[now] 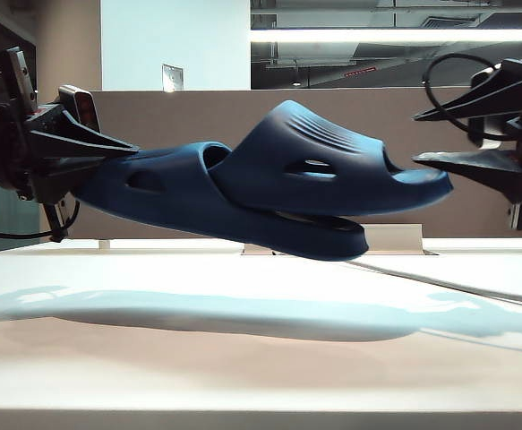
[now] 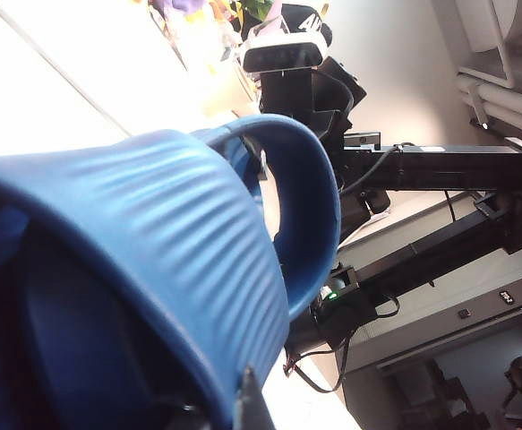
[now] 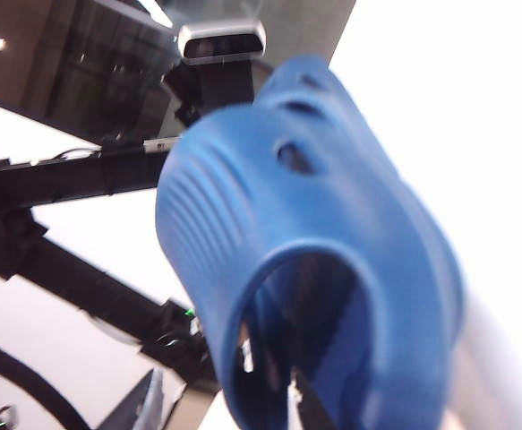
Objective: Interlock the pair of blue slippers on the table with their fronts facing up.
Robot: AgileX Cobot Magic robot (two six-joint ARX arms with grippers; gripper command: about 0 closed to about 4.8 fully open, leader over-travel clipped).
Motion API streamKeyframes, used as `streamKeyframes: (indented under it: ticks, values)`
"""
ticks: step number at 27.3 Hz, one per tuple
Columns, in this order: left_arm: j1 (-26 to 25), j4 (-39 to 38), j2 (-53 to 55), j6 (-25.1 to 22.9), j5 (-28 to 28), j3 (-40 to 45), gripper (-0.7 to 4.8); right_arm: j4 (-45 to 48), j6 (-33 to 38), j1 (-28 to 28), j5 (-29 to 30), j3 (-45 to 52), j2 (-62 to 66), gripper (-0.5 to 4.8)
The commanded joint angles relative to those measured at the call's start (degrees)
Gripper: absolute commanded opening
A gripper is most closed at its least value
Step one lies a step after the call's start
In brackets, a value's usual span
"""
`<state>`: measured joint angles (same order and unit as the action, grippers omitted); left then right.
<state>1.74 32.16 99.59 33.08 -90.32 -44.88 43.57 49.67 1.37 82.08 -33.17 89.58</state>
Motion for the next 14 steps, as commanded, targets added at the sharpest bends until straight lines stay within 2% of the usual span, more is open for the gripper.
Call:
streamKeyframes:
  ticks: [1, 4, 6, 7, 11, 14]
  values:
    - [-0.2, 1.6, -0.2, -0.5, 0.1, -0.1, -0.06, 10.2, -0.4, 0.0, -2.7, -0.2, -0.3, 1.81]
    - [-0.2, 1.7, -0.2, -1.6, 3.2, -0.1, -0.06, 16.9, -0.4, -0.2, -9.9, -0.2, -0.3, 1.8]
    - [-0.2, 1.6, -0.2, -3.1, 7.0, -0.1, -0.06, 19.8, -2.4, -0.2, -19.4, -0.2, -0.3, 1.81]
    - [-0.2, 1.5, -0.2, -3.3, 9.4, -0.1, -0.06, 19.8, -5.0, -0.2, -24.7, -0.2, -0.3, 1.81]
    - [0.0, -0.7, -0.2, -6.4, 17.7, -0.1, -0.06, 19.1, -16.3, -2.0, -33.1, -0.1, -0.4, 1.87]
    - [0.3, -5.9, -0.2, -9.3, 23.8, -0.1, -0.06, 17.4, -24.8, -4.5, -40.9, 0.0, -0.4, 1.91]
